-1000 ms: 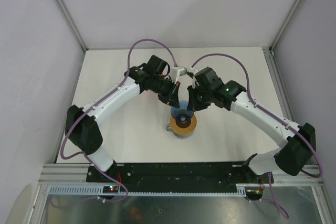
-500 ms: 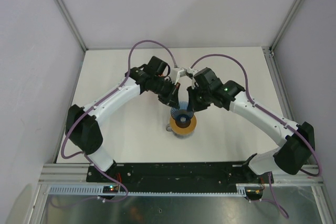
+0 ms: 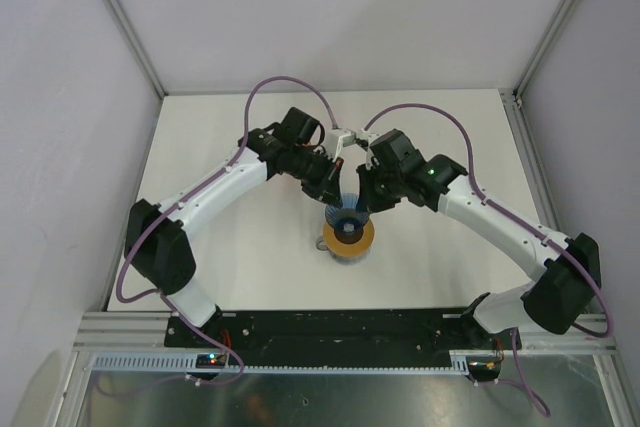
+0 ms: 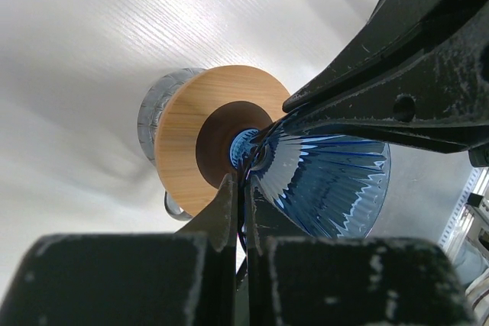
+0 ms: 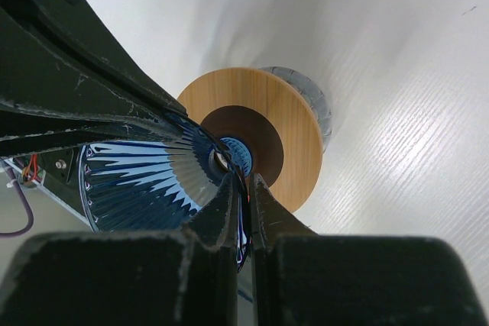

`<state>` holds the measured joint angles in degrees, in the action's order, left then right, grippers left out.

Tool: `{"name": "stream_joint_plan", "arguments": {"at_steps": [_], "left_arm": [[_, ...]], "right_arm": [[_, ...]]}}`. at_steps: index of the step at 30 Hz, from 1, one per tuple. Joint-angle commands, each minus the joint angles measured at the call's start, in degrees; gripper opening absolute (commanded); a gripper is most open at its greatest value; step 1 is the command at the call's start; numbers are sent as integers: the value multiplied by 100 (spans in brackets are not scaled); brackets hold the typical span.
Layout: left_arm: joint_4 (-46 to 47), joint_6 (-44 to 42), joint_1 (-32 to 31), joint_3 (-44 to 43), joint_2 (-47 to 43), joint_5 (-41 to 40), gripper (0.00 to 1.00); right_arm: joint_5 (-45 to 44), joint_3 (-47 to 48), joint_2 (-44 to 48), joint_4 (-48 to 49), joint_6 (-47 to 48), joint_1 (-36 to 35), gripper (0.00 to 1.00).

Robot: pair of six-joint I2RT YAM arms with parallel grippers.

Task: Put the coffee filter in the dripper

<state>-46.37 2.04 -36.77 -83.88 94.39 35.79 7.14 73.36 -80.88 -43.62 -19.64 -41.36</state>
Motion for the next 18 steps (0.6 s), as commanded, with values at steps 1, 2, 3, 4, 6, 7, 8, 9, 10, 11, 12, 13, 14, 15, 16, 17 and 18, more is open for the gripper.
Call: {"name": "stream_joint_plan", "arguments": {"at_steps": [1,2,3,4,6,7,8,9,10,11,12,13,14,15,16,17,18], "left_arm": [[-22,-193,-163,172,-148,93,0],[-22,-194,-163,202,-153,81,0],[-26,-195,-168,243,-155,66,0],[-24,-270,-170,277,-148,67,0],[-26,-333,-169,366,-113,92,0],[-28,-348,-175,408,-87,120,0],[-29,-360,-174,447,-70,142,0],[-25,-383,-182,480,-52,158,0],[-23,-404,-186,505,-39,166,0],[-27,-445,-197,535,-24,170,0],[-24,-474,-202,563,-20,167,0],[-23,-502,-218,613,-10,166,0],[-22,-520,-226,673,4,174,0],[-22,-538,-225,716,20,183,0],[-21,-551,-225,759,32,187,0],[-26,-562,-225,790,47,189,0],[-23,-577,-225,818,55,199,0]], "right_arm": [[-420,-390,-234,-79,138,43,0],[-444,-427,-221,-73,137,42,0],[-460,-467,-206,-71,132,41,0],[-477,-500,-185,-69,125,41,0],[-507,-563,-159,-68,104,36,0],[-518,-588,-144,-68,103,43,0],[-532,-605,-137,-64,93,42,0],[-544,-622,-133,-66,88,46,0],[-554,-635,-131,-63,85,48,0],[-564,-654,-135,-61,84,44,0],[-573,-673,-137,-60,88,47,0],[-573,-704,-142,-60,94,61,0],[-564,-733,-145,-55,93,77,0],[-560,-756,-150,-53,92,94,0],[-544,-772,-149,-43,92,103,0],[-532,-780,-152,-34,92,111,0],[-522,-784,-150,-24,92,116,0]]}}
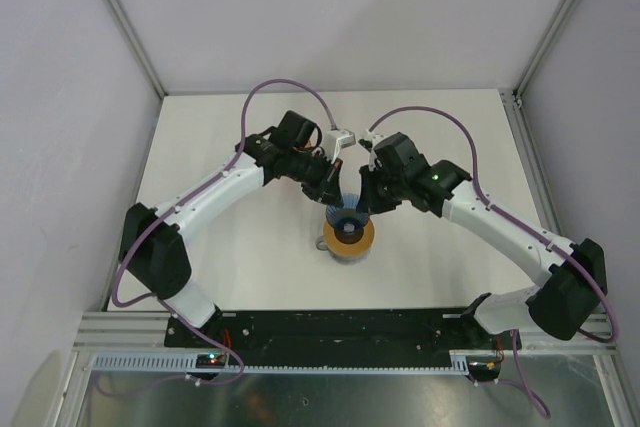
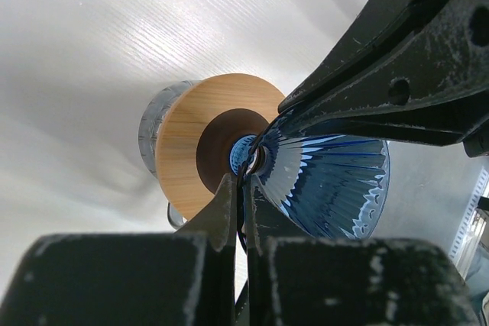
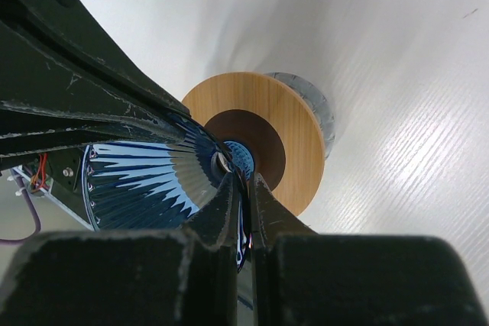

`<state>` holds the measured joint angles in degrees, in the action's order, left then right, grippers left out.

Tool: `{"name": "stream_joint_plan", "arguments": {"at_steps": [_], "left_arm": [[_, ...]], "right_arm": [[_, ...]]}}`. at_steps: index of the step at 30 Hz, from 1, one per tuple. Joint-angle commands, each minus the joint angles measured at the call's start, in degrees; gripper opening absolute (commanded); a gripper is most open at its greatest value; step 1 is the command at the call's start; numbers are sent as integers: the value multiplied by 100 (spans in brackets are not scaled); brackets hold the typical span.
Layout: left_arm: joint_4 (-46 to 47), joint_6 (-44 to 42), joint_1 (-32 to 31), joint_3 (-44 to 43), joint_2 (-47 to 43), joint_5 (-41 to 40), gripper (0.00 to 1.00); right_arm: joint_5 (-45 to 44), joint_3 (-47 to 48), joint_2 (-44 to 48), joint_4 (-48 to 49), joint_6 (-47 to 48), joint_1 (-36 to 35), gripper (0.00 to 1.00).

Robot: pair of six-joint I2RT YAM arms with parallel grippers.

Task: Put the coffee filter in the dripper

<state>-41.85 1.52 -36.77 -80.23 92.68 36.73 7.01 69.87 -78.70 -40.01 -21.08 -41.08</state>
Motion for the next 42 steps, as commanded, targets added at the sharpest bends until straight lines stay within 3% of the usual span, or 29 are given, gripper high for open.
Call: {"name": "stream_joint_plan", "arguments": {"at_steps": [1,11,22,42], "left_arm": [[-479,-536,-229,472,238,110,0],[-477,-675,-225,723,325,270,0],[-486,-681,-241,118,-33,-411,0],[-481,-808,-480,806,211,-205,0]], "right_arm": [[-504,-437,-371,-376,240,94,0],[-656,-439,-387,-356,225,3,0],[-666,-803,-100,427,209,-45,0],[-696,-1272,-191,389,154,-18,0]]}}
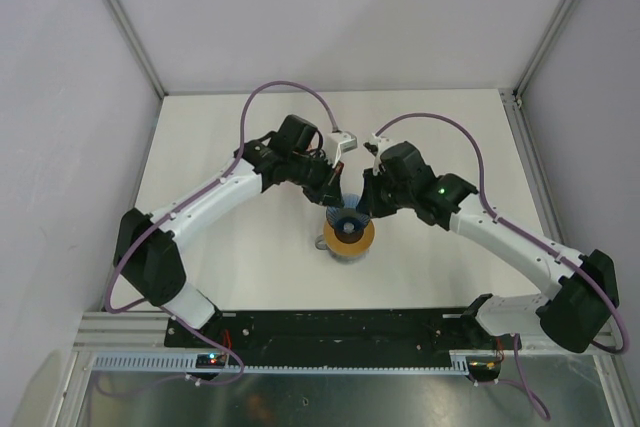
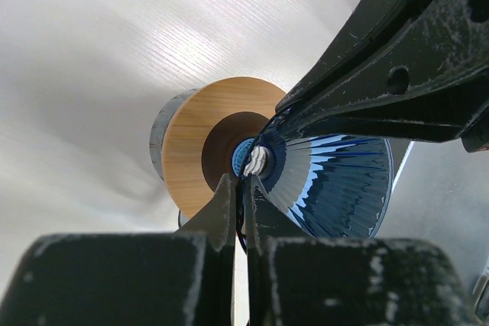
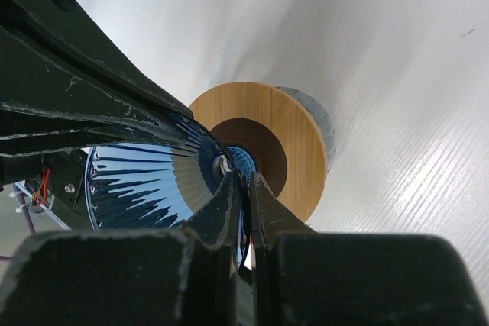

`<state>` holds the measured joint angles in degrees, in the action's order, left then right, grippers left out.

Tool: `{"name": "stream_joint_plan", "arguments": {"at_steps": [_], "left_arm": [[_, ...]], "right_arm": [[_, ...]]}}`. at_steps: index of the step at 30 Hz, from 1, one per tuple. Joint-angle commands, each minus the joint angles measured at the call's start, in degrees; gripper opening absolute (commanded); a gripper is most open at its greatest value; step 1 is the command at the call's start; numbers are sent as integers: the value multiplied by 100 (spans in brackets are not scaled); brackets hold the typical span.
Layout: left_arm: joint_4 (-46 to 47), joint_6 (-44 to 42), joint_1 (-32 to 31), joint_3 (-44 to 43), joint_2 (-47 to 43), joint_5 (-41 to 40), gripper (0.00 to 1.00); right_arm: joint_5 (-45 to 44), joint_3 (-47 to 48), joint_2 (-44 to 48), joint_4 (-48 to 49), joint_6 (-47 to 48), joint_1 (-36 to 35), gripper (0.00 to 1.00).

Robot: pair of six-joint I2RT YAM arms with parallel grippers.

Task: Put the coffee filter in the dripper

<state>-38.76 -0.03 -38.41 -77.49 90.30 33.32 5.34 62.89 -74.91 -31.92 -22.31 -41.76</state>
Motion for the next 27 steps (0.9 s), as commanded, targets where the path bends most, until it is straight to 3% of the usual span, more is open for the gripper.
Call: {"name": "stream_joint_plan", "arguments": {"at_steps": [1,21,27], "left_arm": [[-790,-641,-321,542,473,177,0],[-745,-615,-305,139,496,204,1],[-743,-457,-140,-424,458,475,23]], "right_arm": [[-523,-593,-582,-429,269,65,0],[-444,-708,-436,-273,210,185,0],[-479,-626,-175,-156,80,226,3]]}}
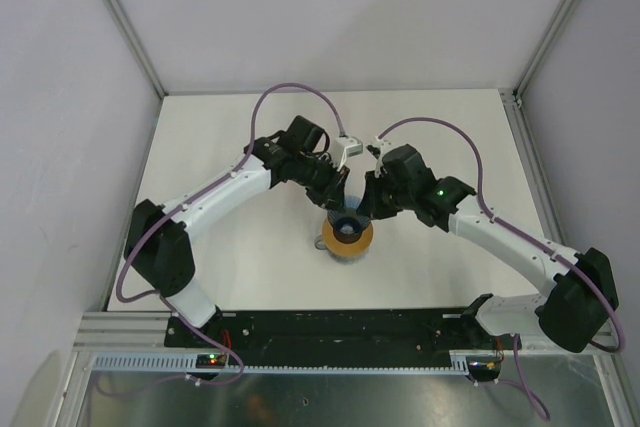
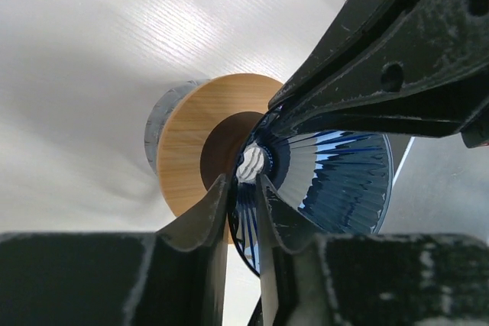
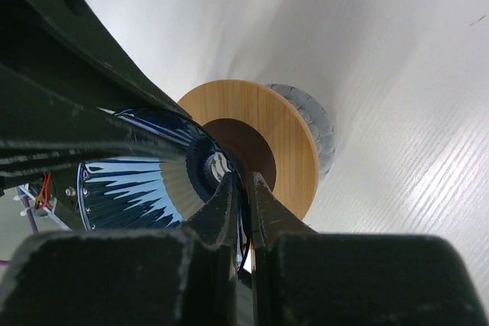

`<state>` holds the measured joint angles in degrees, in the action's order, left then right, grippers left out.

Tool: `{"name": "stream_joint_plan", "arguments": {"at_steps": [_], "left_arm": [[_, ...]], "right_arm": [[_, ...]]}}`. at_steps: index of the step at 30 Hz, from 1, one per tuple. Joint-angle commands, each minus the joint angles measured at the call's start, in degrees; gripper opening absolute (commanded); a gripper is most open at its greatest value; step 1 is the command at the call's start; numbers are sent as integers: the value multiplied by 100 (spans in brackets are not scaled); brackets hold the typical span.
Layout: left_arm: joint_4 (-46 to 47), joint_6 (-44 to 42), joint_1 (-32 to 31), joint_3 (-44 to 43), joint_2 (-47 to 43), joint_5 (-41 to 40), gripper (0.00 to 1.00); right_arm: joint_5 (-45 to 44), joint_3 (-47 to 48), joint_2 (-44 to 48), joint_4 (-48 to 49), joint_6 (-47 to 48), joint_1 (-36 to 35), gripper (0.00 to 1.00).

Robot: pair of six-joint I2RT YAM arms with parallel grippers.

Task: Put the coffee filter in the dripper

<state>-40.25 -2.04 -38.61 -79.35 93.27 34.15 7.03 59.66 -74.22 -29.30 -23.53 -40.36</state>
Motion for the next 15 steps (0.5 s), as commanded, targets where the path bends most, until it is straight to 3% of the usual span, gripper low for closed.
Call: {"name": "stream_joint_plan", "arguments": {"at_steps": [1,4,9,15], "left_arm": [[-592,-233,-94,-322,172,435,26],[-592,-152,-28,-552,177,517,33],[-597,-92,7,-837,121,584,41],[-592,-94,65,-1111,-2,585,47]], "right_arm": [[-666,-273,-195,-414,192,83,5],[-670,-141,-96,-410,187,81,13],[-640,36,-19,-397,174,81,18],[-462,166,102,-316,179,61,32]]}}
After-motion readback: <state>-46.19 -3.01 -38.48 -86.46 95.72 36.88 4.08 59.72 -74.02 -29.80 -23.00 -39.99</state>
